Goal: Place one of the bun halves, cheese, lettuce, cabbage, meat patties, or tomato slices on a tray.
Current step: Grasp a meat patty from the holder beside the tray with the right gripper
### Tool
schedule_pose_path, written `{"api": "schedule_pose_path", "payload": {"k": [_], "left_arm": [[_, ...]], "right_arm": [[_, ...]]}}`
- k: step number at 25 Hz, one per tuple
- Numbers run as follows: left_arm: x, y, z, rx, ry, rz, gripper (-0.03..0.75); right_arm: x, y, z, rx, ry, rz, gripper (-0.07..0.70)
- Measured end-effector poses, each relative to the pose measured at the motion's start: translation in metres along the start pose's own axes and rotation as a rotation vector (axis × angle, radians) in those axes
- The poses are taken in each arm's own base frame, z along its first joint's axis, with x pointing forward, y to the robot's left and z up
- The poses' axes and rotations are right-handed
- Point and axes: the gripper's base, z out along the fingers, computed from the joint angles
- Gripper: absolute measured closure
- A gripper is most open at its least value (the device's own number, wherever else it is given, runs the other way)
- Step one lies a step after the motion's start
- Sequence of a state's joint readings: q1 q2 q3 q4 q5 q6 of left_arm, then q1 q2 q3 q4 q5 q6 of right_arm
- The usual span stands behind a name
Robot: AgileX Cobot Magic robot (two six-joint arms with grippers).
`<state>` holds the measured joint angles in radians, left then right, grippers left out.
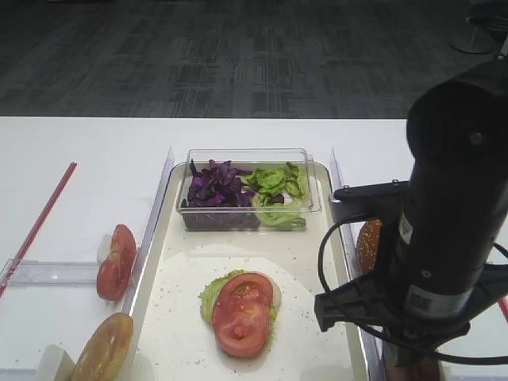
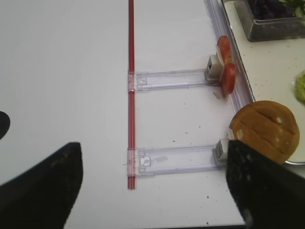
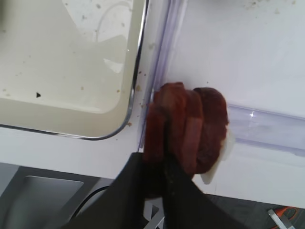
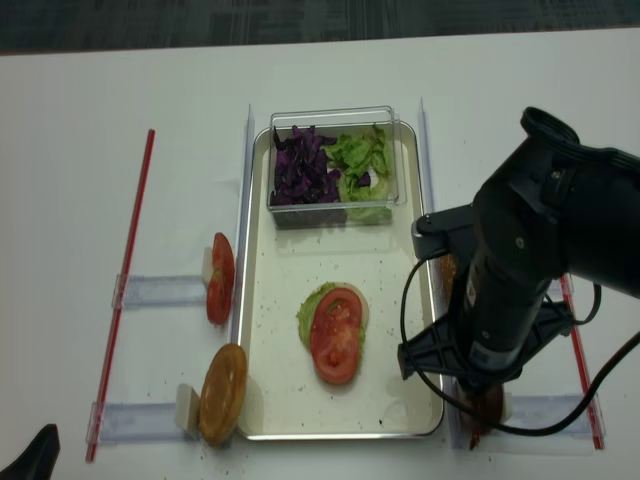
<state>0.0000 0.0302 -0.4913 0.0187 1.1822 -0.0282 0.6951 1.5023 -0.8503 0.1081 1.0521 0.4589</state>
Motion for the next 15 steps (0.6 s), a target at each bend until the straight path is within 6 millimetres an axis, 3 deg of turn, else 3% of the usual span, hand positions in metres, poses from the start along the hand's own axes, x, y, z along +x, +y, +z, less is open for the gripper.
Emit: {"api": "schedule_pose_path", "payload": {"k": [15], "left_arm": [[0.0000,0.0000,0.0000,0.000,0.000,0.000,0.151]], "right_arm": [[0.0012,0.0010,-0.0013,-0.015,0.003,0.007,0.505]]}}
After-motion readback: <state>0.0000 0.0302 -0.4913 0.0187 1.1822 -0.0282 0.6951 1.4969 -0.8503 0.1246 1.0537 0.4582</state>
